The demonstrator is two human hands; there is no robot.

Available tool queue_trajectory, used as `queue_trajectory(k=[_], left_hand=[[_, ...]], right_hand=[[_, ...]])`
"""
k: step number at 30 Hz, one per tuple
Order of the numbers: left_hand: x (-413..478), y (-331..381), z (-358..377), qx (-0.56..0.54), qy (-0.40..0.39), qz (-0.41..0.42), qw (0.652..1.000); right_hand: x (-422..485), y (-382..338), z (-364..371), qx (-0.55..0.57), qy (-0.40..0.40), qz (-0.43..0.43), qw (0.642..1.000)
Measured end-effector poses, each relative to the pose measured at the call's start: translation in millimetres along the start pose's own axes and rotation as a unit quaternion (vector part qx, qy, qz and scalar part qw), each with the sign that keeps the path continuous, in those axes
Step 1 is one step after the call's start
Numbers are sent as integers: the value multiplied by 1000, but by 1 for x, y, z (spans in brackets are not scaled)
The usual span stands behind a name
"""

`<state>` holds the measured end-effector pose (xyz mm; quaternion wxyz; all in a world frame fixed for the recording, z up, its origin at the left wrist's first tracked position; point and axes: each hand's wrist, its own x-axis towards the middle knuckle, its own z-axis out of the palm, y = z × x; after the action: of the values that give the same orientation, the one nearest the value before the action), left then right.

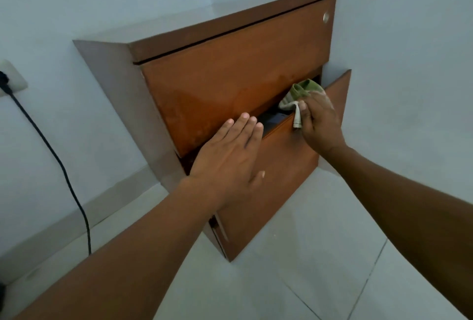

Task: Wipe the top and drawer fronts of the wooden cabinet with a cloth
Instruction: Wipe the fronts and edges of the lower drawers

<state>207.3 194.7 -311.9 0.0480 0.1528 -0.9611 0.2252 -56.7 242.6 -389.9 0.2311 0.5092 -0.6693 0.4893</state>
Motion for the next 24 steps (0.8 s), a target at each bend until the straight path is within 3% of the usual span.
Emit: queue_trajectory(k=[7, 15, 17, 19, 21, 24], left_hand=[[68, -3, 1, 14, -37, 69, 997], [69, 3, 3, -37, -43, 56, 997], [70, 4, 2, -23, -28, 54, 998], [71, 3, 1, 8, -15, 50, 999], [71, 2, 2, 32, 0, 51, 998], [70, -5, 4, 47, 40, 43, 997]], right_hand=[[26, 56, -3, 0, 69, 67, 995], [54, 97, 0, 0, 155, 169, 973], [58, 100, 5, 26, 209, 265, 941], [54, 94, 9, 97, 295, 429, 848], [35, 70, 15, 129, 346, 514, 774], [-12, 0, 28, 158, 350, 476, 791]])
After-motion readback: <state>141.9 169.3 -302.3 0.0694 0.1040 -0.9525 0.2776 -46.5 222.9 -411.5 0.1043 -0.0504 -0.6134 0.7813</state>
